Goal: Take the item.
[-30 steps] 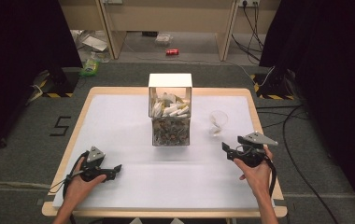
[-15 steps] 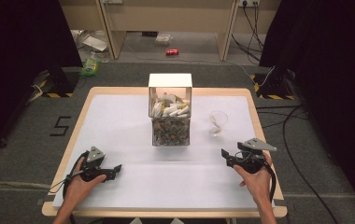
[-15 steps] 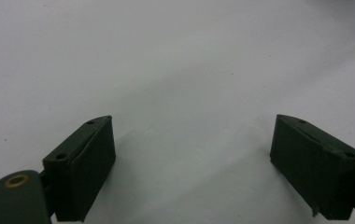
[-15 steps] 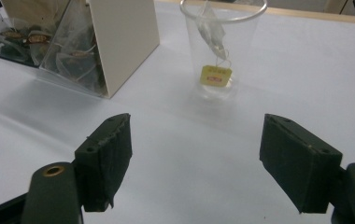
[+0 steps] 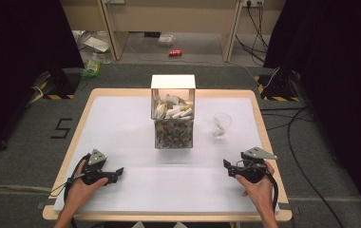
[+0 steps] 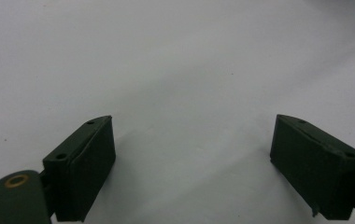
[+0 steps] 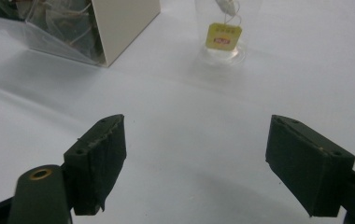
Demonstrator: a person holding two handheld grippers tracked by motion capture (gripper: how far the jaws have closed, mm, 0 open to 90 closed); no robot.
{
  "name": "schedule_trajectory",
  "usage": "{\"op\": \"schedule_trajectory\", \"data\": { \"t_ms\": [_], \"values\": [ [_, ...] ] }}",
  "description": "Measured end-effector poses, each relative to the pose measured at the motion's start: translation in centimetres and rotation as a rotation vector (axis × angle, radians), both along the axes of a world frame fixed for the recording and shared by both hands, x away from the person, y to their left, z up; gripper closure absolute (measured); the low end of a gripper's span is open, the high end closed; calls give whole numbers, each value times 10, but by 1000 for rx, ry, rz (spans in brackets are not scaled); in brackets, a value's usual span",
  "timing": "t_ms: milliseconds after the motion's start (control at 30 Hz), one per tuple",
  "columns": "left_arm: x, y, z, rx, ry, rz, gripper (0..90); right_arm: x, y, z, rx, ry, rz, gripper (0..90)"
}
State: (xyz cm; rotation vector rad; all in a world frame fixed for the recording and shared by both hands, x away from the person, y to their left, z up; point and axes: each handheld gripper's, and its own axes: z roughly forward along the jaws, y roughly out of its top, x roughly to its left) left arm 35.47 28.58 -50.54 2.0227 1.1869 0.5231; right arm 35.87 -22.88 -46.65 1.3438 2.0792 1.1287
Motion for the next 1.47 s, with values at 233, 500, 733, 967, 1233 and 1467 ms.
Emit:
{"op": "schedule_trajectory", "data": {
  "t_ms": [233, 500, 733, 967, 1233, 1467],
  "values": [
    [0, 0, 0, 0, 0, 0, 131, -4, 3, -10, -21, 24, 15, 207],
    [0, 0, 0, 0, 0, 0, 131, -9, 4, -15, -36, 39, 30, 201],
    [0, 0, 0, 0, -1, 0, 131, -14, 3, -23, -56, 71, 38, 187],
    [0, 0, 0, 1, -1, 0, 131, -20, 7, -30, -114, 80, 62, 154],
    [0, 0, 0, 2, -1, 1, 131, -21, 9, -31, -138, 75, 63, 147],
    [0, 0, 0, 2, -1, 1, 131, -21, 9, -31, -137, 76, 61, 146]
  ]
}}
